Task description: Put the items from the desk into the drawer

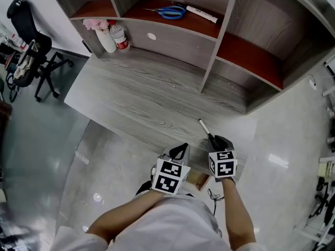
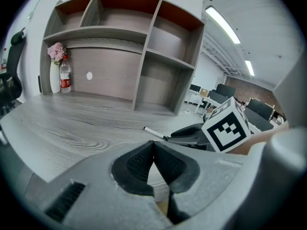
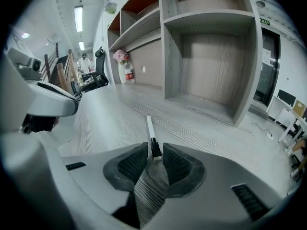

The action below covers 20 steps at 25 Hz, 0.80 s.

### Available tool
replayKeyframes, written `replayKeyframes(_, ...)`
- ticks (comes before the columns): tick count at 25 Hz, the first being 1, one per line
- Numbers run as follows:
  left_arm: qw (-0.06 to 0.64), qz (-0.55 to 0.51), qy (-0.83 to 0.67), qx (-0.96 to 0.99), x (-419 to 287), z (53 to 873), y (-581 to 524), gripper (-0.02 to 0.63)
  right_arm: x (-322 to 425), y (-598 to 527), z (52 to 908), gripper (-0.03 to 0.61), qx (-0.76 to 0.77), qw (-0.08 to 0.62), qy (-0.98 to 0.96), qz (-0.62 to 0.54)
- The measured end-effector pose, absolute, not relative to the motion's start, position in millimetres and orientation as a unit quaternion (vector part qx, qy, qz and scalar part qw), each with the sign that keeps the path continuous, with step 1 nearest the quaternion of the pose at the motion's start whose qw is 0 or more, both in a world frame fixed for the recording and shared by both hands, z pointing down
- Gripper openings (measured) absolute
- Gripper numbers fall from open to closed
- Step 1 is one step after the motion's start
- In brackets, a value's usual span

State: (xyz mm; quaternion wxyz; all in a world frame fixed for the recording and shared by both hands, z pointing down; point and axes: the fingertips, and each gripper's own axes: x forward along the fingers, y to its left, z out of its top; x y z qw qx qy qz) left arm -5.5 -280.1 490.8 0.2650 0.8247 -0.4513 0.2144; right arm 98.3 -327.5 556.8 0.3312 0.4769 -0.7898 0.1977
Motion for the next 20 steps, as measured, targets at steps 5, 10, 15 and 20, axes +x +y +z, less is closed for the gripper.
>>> replayKeyframes(5, 0.266, 0.212, -0.459, 0.821, -10.5, 490.1, -277.1, 0.002, 95.0, -325.8, 560.2, 0.049, 0.47, 0.341, -0.79, 0.196)
replayKeyframes(10, 0.266, 0.209, -0.465, 0.818, -12.7, 488.5, -270.3, 0.002, 90.3, -315.8, 553.4, 0.048, 0.47, 0.328, -0.796, 0.193)
replayKeyframes(15, 0.265, 0.207, -0.474, 0.814, -13.5, 486.4, -260.2, 0.002, 84.9, -300.2, 546.5, 0.048, 0.464, 0.318, -0.804, 0.192)
replayKeyframes(20, 0.265, 0.205, -0.481, 0.81, -11.5, 485.5, -244.4, 0.002, 78.5, -280.5, 538.7, 0.048, 0.456, 0.307, -0.813, 0.191)
